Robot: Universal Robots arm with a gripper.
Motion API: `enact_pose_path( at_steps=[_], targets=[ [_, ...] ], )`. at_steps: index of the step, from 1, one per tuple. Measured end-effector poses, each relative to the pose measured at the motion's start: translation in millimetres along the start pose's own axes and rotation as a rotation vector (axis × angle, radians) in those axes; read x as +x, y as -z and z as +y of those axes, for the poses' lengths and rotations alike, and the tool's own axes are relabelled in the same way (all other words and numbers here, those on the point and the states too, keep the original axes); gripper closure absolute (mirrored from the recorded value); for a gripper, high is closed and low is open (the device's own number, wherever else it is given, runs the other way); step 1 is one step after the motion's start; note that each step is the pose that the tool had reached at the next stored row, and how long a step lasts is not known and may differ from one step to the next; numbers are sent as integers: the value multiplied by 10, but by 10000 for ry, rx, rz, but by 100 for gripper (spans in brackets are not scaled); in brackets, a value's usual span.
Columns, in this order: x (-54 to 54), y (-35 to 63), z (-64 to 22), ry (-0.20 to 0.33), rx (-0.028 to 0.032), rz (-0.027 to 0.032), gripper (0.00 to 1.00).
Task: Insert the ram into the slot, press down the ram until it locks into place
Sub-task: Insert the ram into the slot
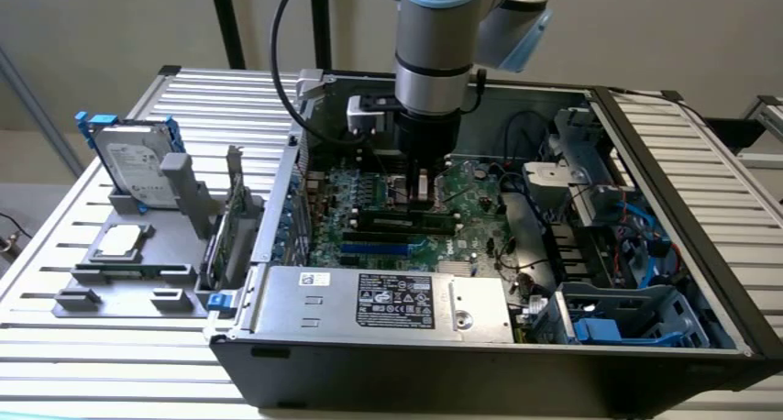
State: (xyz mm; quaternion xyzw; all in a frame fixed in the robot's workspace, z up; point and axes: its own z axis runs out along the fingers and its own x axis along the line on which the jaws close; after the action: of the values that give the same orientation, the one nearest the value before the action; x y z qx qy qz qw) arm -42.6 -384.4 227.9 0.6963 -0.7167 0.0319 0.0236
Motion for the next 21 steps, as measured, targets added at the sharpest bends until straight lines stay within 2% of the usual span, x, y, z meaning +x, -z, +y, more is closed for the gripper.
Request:
enact_pose_path(
  at_steps=[13,21],
  targets=[
    [8,101,-2,3,-55,-20,88],
    [7,102,-7,3,-61,-62,88]
  ],
)
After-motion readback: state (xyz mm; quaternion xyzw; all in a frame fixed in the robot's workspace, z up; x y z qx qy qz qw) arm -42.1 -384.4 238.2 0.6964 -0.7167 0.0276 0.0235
